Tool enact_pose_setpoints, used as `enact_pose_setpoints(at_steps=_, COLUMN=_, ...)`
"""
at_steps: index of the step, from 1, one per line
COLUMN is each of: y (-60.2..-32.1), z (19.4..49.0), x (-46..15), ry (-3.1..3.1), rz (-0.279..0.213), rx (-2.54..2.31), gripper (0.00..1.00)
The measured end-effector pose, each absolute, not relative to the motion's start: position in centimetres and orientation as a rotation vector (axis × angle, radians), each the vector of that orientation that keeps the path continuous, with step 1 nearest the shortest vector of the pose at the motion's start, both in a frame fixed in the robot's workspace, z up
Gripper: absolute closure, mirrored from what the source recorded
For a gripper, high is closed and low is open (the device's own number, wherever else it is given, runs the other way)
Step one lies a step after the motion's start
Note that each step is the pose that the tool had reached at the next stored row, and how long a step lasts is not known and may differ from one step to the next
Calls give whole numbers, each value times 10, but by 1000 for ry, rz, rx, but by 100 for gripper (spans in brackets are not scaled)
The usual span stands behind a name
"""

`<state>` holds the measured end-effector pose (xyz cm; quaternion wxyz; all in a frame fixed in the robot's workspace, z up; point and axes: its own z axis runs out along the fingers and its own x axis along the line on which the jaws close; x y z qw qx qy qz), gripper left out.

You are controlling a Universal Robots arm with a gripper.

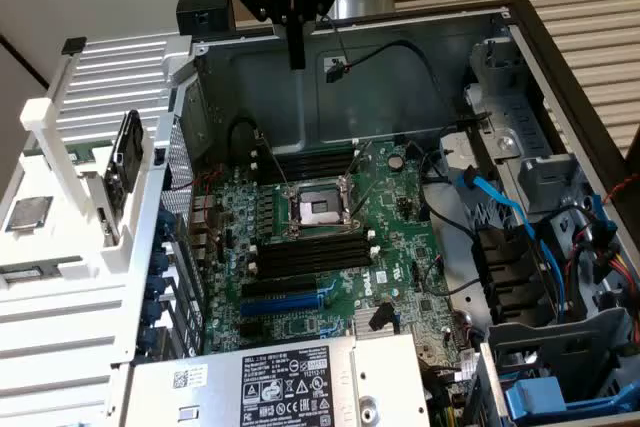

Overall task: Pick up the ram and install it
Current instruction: 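Reach for the ram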

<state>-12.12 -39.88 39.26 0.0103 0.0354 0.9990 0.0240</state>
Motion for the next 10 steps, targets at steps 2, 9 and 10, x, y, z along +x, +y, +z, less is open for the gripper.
enact_pose_setpoints(at_steps=2, y=-399, z=393, x=-121, ry=3118, rz=75, rx=110, gripper=90)
enact_pose_setpoints(at_steps=9, y=-399, z=393, x=-121, ry=3118, rz=75, rx=110, gripper=90)
enact_pose_setpoints(at_steps=10, y=-399, z=393, x=-121, ry=3118, rz=75, rx=110, gripper=90)
